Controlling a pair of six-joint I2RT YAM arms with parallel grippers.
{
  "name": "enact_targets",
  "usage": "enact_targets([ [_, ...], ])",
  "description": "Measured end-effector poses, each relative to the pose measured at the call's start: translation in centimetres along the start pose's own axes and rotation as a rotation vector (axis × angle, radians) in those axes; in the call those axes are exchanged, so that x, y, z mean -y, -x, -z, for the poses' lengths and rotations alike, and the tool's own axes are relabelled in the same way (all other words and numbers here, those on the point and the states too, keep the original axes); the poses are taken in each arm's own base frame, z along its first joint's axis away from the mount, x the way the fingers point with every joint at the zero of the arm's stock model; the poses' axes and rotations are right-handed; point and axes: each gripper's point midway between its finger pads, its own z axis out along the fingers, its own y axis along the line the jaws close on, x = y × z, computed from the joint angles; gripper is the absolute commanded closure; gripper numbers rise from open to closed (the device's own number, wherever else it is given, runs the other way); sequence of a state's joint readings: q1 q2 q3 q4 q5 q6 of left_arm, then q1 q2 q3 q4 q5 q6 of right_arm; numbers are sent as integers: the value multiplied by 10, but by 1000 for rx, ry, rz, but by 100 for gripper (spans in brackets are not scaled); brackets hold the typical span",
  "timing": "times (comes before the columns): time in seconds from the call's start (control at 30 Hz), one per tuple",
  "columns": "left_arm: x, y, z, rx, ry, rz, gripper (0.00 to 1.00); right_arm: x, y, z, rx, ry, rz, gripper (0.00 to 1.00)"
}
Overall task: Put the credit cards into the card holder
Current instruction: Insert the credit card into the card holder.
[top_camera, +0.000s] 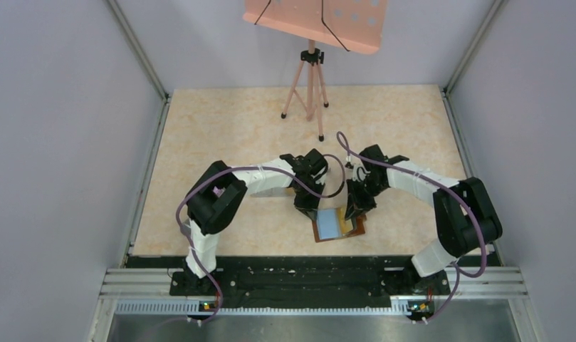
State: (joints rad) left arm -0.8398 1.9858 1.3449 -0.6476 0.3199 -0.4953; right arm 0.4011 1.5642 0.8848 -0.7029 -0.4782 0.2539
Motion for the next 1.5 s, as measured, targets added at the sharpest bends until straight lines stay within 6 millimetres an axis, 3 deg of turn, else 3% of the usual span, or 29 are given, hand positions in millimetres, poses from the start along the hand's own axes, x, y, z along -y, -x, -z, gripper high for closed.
enact_targets([
  [0.2, -1, 1, 1, 2, 14, -1, 79, 7, -6, 3, 11, 59, -81, 100],
  [0.33, -1, 2, 3, 19, 32, -17, 77, 3, -3, 3, 20, 83, -89, 100],
  [0.6, -9, 0, 15, 43, 81, -30, 88, 2, -3, 7, 61, 101, -92, 100],
  [0.87, -11, -24, 6, -16, 61, -15, 100, 1, -3, 6, 69, 124, -101, 100],
  [1.5, -2, -24, 1, -23, 10, -2, 100, -1, -8, -4, 80, 186, -93, 100],
])
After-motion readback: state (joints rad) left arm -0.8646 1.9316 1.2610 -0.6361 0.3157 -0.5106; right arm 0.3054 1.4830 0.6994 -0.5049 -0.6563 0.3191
